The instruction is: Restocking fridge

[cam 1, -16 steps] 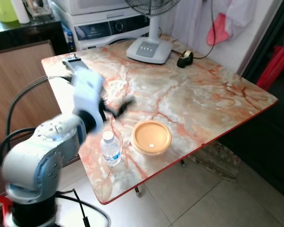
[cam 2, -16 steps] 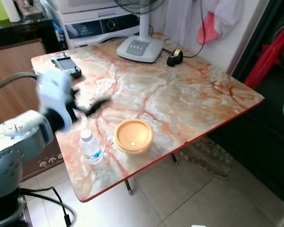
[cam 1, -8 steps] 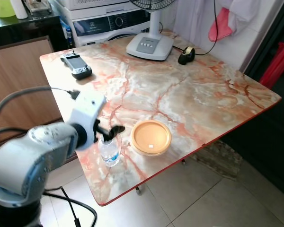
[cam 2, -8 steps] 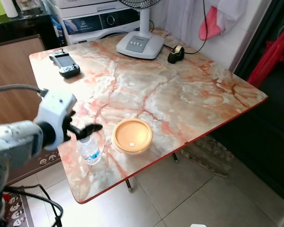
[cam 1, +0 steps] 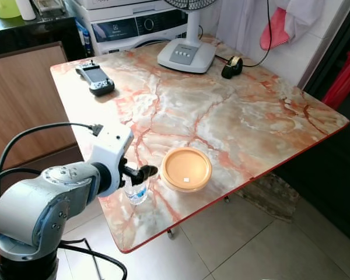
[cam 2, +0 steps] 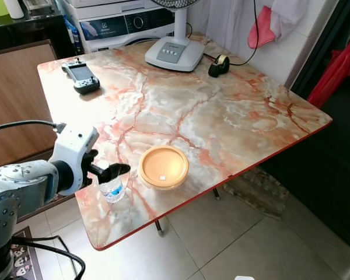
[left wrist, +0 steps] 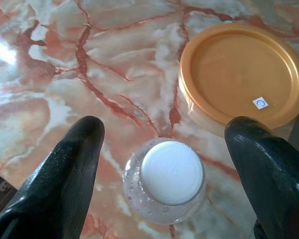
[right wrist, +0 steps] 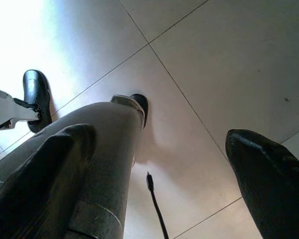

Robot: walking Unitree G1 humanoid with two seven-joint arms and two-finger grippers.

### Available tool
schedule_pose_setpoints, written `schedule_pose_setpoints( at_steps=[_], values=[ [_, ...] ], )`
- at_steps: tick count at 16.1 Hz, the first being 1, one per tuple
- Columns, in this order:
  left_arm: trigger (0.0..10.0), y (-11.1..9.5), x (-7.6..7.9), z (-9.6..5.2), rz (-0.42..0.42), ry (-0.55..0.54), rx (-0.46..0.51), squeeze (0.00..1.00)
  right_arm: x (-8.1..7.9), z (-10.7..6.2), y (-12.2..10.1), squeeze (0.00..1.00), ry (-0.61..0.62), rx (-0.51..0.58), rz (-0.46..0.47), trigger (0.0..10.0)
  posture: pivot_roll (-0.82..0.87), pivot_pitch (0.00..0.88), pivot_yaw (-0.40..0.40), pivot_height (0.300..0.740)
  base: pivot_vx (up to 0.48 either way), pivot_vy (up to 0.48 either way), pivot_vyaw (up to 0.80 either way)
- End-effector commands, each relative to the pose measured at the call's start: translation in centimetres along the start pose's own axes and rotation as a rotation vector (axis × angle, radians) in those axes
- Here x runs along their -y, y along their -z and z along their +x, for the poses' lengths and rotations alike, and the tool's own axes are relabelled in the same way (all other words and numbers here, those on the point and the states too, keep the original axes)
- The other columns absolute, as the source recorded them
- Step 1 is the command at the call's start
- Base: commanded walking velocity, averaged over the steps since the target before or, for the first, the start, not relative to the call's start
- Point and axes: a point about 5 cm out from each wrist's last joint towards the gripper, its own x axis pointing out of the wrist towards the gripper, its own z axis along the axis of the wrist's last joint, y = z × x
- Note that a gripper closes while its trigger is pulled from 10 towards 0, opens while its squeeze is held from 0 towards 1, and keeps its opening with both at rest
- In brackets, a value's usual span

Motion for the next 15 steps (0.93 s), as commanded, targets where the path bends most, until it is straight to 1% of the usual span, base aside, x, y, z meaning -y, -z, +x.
schedule_pose_setpoints(
  at_steps=[1,2,3,4,5,6,10,13,15],
  values=[
    [10.0,0.1,0.23,-0.25,0.012,0.001,-0.01,0.0,0.36,-0.13,0.42,0.0,0.008,-0.016,0.0,10.0,0.22,0.1,-0.056,0.74,0.0,0.0,0.0],
    [10.0,0.25,0.19,-0.24,0.011,-0.002,-0.016,0.0,0.37,-0.13,0.43,0.0,0.01,-0.016,0.0,10.0,0.22,0.1,-0.056,0.74,0.0,0.0,0.0],
    [9.2,0.48,0.09,-0.2,0.011,-0.006,-0.024,0.0,0.37,-0.13,0.43,0.0,0.011,-0.017,0.001,10.0,0.22,0.102,-0.057,0.74,0.0,0.0,0.0],
    [4.9,0.59,0.08,-0.15,0.011,-0.007,-0.027,0.0,0.36,-0.13,0.42,0.0,0.01,-0.016,0.001,10.0,0.21,0.103,-0.056,0.74,0.0,0.0,0.0],
    [1.0,0.69,0.23,-0.05,0.006,-0.002,-0.029,0.0,0.37,-0.13,0.41,0.0,0.01,-0.015,0.002,10.0,0.22,0.104,-0.056,0.74,0.0,0.0,0.0],
    [0.0,0.75,0.32,-0.04,0.006,0.002,-0.033,0.0,0.35,-0.13,0.41,0.0,0.009,-0.013,0.008,10.0,0.21,0.104,-0.056,0.74,0.0,0.0,0.0],
    [0.0,0.91,0.2,-0.14,0.009,-0.005,-0.041,0.0,0.33,-0.12,0.4,0.0,0.007,-0.012,0.011,10.0,0.22,0.112,-0.054,0.74,0.0,0.0,0.0],
    [0.0,0.34,0.02,-0.1,0.05,-0.025,-0.013,0.0,0.33,-0.12,0.4,0.0,0.005,-0.013,0.009,10.0,0.22,0.112,-0.053,0.74,0.0,0.0,0.0],
    [0.0,0.33,0.09,-0.09,0.053,-0.021,-0.011,0.0,0.33,-0.13,0.41,0.0,0.004,-0.013,0.008,10.0,0.22,0.112,-0.052,0.74,0.0,0.0,0.0]
  ],
)
